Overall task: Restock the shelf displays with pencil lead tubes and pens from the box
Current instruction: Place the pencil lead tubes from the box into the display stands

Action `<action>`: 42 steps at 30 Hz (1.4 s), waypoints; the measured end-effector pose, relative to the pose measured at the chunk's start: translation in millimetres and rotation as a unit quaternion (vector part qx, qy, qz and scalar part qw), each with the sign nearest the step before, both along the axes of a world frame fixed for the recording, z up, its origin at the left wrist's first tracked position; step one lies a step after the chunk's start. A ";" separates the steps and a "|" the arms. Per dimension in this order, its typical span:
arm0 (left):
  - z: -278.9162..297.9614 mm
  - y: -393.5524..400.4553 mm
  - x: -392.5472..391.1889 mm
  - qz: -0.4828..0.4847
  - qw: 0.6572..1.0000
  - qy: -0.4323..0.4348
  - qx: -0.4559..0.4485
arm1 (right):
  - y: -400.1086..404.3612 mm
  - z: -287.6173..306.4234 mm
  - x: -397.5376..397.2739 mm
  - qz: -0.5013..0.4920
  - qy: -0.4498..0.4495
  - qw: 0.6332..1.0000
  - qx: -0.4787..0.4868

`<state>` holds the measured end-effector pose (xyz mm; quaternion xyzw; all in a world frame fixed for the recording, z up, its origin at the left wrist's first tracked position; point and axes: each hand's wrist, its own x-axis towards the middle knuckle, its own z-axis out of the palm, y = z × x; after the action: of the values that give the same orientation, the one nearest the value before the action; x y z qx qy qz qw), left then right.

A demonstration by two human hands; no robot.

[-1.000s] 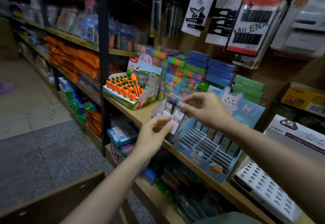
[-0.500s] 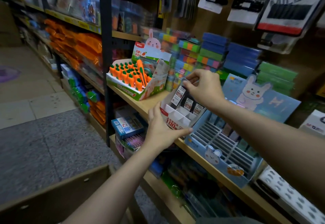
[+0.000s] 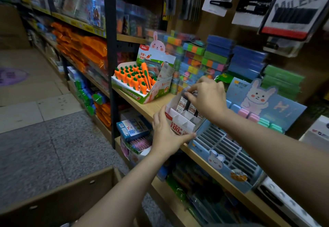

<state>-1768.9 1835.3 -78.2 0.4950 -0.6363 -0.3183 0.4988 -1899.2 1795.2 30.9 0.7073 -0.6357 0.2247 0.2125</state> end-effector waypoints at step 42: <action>-326.7 191.0 228.1 0.317 0.871 -0.174 0.334 | 169.0 -440.3 229.2 0.119 -0.002 0.826 0.550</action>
<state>-1540.8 2026.3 -404.9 0.8544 -0.3774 -0.2456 0.2592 -1669.9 1964.2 -409.3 0.7768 -0.5650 -0.1370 -0.2419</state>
